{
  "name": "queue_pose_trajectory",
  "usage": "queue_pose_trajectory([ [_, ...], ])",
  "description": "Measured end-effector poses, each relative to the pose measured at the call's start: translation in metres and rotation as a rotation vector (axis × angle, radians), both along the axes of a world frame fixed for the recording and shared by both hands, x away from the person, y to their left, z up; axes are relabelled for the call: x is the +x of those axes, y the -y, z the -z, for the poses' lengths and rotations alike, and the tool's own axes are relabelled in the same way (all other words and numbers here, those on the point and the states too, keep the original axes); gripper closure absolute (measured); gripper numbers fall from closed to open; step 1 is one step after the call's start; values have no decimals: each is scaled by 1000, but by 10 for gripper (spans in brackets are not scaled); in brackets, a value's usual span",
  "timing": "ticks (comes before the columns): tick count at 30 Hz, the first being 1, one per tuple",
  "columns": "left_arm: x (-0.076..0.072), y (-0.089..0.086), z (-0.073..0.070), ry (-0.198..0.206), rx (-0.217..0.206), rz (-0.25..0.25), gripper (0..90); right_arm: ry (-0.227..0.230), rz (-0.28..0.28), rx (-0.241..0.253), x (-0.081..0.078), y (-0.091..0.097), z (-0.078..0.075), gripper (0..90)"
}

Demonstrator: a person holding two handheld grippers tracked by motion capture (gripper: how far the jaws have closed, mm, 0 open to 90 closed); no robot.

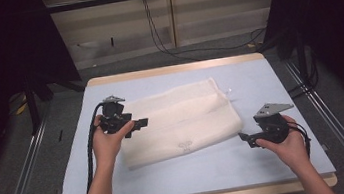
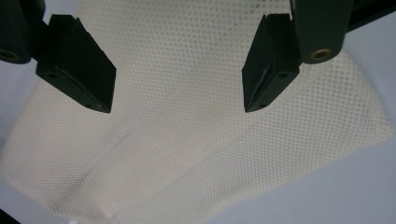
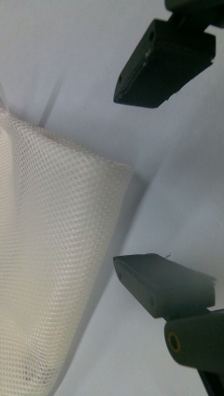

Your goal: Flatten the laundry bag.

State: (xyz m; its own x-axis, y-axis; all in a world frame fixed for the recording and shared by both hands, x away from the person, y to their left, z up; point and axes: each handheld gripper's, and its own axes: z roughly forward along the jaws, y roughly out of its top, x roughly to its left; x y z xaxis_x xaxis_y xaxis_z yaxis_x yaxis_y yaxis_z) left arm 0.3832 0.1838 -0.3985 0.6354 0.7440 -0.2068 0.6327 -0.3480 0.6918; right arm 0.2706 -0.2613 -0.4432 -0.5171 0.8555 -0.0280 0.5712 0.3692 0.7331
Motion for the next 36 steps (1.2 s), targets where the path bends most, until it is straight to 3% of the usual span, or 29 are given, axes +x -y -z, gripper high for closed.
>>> queue_pose_trajectory([
  [2, -2, -4, 1, -3, 10, 0, 273, 11, -3, -5, 0, 0, 0, 189],
  [4, -4, -6, 4, -1, -20, -19, 276, 15, -5, -4, 0, 0, 0, 193],
  [5, -6, -10, 6, -8, 1, -12, 277, 20, 2, 2, 0, 0, 0, 206],
  [10, -10, -15, 13, 3, 26, -29, 277, 13, -1, 17, 2, -1, 2, 235],
  [15, -15, -25, 25, 10, -11, -59, 282, -21, -25, 34, 6, -3, 4, 254],
  [19, -13, -31, 30, -21, -2, -73, 283, -13, -21, 42, 7, -4, 4, 291],
  [22, -12, -32, 31, -17, 0, -84, 292, -10, -10, 46, 8, -3, 5, 322],
  [23, -12, -35, 35, -4, -28, -86, 297, -10, -12, 44, 9, -3, 5, 337],
  [26, -12, -39, 39, -8, -16, -91, 306, -15, -8, 31, 10, -3, 8, 364],
  [33, -9, -44, 49, -59, -51, -133, 314, -46, 4, 36, 12, -7, 11, 394],
  [35, -8, -45, 50, -67, -29, -137, 318, -33, -3, 21, 13, -7, 11, 404],
  [36, -7, -47, 51, -77, -42, -148, 323, -26, -5, 21, 13, -7, 10, 414],
])
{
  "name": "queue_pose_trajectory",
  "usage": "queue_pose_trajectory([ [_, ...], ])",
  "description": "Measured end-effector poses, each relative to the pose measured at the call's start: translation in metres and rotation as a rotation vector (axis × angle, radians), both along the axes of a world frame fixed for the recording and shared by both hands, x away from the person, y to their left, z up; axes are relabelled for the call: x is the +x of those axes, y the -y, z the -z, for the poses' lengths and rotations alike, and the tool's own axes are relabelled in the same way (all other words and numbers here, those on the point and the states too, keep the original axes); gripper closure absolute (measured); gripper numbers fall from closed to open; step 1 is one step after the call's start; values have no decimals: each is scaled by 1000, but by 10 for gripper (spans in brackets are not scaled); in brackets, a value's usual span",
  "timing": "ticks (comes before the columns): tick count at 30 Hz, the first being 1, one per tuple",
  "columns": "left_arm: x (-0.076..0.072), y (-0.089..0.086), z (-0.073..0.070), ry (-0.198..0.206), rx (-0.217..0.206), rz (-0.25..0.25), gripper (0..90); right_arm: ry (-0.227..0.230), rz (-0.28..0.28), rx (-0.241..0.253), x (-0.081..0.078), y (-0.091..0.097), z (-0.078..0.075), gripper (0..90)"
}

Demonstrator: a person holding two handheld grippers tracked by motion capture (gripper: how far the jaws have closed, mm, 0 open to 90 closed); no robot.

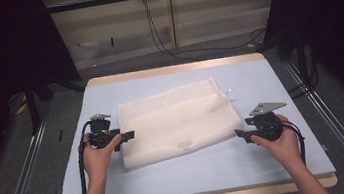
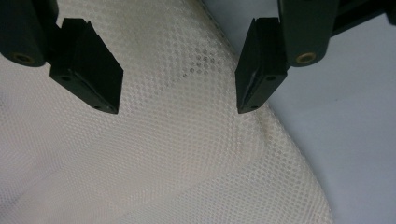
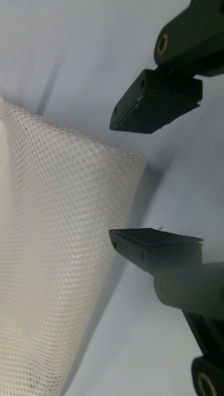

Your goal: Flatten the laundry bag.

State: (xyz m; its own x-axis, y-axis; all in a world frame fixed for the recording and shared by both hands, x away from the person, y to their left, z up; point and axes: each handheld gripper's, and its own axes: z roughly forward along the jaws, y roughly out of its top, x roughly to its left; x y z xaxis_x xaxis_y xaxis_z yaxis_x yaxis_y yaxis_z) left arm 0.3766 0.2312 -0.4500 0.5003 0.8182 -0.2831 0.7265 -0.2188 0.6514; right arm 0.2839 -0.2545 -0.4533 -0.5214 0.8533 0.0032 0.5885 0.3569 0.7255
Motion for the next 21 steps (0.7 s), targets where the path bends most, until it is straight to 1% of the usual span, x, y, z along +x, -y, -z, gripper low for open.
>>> queue_pose_trajectory([
  [1, 0, -1, 1, 6, -1, -18, 324, 1, 1, -2, 0, 0, 0, 418],
  [2, 0, -1, 1, 6, -1, -18, 328, 1, 1, -2, 0, 0, 0, 418],
  [4, 1, -5, 2, -7, -8, -21, 329, -8, 6, -6, 0, -1, 1, 419],
  [5, 1, -6, 3, -8, -16, -37, 331, -13, 3, -4, -1, -2, 1, 426],
  [7, 3, -9, 6, -15, 2, -35, 340, -23, -10, -9, -1, -3, 2, 444],
  [8, 3, -9, 6, -15, 2, -35, 340, -23, -10, -9, -1, -3, 2, 444],
  [9, 3, -9, 9, -17, -3, -37, 341, -25, -20, -4, -1, -3, 2, 454],
  [12, 4, -8, 11, -24, -13, -34, 368, -29, -18, -3, -2, -4, 1, 463],
  [13, 4, -7, 13, -27, -29, -38, 368, -30, -20, -2, -2, -3, 1, 467],
  [14, 5, -7, 13, -25, -37, -29, 401, -33, -21, -1, -2, -3, 1, 473],
  [15, 5, -6, 13, -15, -42, -30, 429, -36, -26, 3, -2, -3, 1, 489],
  [16, 5, -6, 13, -15, -42, -30, 461, -40, -27, 2, -2, -3, 1, 498],
  [17, 4, -6, 13, -4, -71, -43, 497, -45, -30, 4, -2, -4, 1, 508],
  [18, 4, -6, 13, -4, -71, -43, 530, -45, -30, 4, -2, -4, 1, 508],
  [19, 3, -7, 11, 5, -95, -38, 553, -55, -39, 4, -2, -4, 2, 524],
  [20, 3, -7, 11, 5, -95, -38, 581, -55, -39, 4, -2, -4, 2, 524],
  [21, 2, -7, 11, 7, -115, -36, 611, -52, -49, 7, -1, -5, 3, 541],
])
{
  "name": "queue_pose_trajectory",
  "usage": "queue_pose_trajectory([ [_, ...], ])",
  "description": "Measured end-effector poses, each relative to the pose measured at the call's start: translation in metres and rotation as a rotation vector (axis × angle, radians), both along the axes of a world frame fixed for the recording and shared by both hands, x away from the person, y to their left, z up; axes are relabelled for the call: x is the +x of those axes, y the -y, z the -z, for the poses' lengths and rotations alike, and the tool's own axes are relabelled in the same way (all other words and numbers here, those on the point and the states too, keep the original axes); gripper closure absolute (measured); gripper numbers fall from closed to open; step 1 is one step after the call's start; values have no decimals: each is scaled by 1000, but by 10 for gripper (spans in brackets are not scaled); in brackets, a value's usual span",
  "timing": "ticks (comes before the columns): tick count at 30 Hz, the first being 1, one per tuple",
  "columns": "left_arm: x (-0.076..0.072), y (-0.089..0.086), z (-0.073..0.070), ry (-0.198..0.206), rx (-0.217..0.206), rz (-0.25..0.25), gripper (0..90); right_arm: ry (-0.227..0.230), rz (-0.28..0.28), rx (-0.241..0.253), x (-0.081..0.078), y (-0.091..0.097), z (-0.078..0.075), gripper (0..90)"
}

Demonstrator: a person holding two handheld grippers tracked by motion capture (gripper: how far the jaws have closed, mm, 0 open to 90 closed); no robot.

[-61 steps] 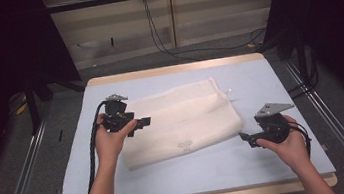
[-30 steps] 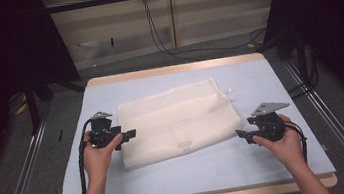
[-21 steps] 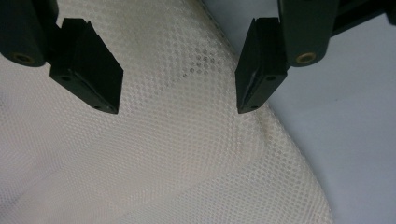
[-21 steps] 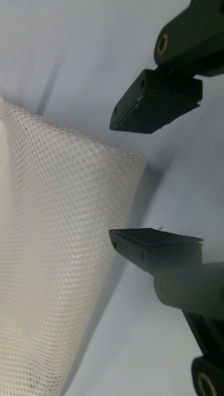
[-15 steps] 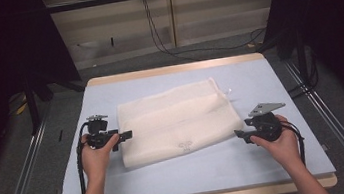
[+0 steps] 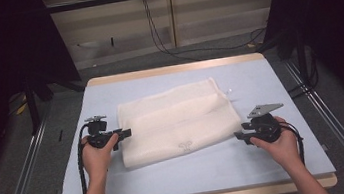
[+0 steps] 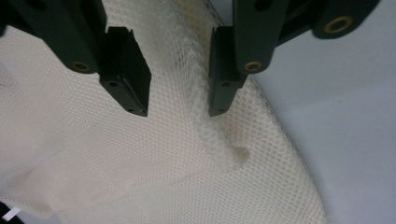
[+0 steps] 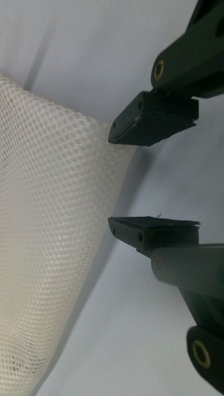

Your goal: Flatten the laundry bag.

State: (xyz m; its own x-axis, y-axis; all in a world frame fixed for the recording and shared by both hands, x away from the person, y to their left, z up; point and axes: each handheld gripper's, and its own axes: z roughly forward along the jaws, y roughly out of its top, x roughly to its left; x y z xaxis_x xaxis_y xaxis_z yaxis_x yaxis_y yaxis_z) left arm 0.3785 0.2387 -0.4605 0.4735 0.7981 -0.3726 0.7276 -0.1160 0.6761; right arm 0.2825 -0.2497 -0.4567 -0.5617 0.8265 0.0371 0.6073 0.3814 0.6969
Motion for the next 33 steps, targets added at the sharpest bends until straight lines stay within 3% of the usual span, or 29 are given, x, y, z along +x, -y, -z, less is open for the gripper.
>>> queue_pose_trajectory([
  [6, -3, 5, -6, 9, -29, 54, 790, -16, -14, -9, 1, -3, 3, 556],
  [8, -5, 8, -8, 9, -43, 63, 808, -12, -14, -18, 1, -3, 3, 553],
  [16, -11, 21, -13, 22, -66, 113, 828, -26, -5, -13, -1, -4, 2, 545],
  [23, -20, 37, -17, 18, -86, 187, 838, -20, -1, -15, -1, -4, 1, 531],
  [33, -31, 56, -24, 22, -114, 272, 847, -22, -24, -3, -3, -10, 1, 533],
])
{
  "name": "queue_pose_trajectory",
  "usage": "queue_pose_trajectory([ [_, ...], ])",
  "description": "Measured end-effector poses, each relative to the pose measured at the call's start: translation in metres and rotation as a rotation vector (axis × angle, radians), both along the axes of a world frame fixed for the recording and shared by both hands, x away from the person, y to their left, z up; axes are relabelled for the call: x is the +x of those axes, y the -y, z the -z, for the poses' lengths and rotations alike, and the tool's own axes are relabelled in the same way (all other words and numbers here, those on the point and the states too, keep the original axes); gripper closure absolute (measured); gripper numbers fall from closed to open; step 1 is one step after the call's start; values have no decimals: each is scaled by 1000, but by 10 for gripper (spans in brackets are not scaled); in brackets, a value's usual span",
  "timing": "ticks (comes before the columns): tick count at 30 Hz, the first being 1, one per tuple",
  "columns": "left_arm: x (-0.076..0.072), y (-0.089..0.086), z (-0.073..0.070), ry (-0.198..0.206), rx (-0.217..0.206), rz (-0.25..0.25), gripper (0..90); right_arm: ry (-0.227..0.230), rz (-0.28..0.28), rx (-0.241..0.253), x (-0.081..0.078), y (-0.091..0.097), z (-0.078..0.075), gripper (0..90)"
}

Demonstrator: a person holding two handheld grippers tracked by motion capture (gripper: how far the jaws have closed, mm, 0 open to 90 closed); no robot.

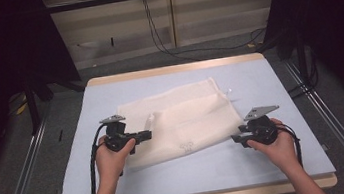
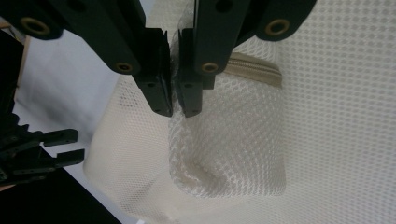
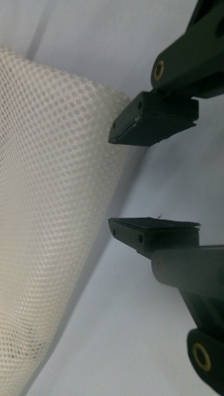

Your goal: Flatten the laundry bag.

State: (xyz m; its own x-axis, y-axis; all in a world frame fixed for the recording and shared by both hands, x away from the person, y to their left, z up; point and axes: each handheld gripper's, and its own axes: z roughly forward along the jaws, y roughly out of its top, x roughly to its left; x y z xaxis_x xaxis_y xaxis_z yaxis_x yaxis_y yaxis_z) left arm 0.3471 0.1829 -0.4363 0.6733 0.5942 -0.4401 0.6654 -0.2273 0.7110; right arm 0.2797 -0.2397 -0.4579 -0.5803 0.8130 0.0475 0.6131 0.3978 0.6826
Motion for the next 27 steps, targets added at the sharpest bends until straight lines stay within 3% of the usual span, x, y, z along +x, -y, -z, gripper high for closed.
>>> queue_pose_trajectory([
  [8, -10, 13, 0, 4, 6, 44, 847, 1, 3, 6, 1, -3, 3, 625],
  [11, -18, 18, 4, 13, 49, 71, 847, 15, 13, 4, -1, -4, 1, 685],
  [14, -23, 20, 6, 15, 50, 75, 847, 9, 13, 2, -2, -4, 0, 707],
  [19, -34, 20, 9, 20, 60, 105, 848, 16, 31, 3, -4, -6, -3, 681],
  [22, -38, 21, 13, 15, 48, 112, 847, 19, 18, 9, -3, -10, -4, 664],
  [27, -41, 27, 22, -2, 62, 137, 847, 30, -8, 11, -3, -20, -4, 639],
])
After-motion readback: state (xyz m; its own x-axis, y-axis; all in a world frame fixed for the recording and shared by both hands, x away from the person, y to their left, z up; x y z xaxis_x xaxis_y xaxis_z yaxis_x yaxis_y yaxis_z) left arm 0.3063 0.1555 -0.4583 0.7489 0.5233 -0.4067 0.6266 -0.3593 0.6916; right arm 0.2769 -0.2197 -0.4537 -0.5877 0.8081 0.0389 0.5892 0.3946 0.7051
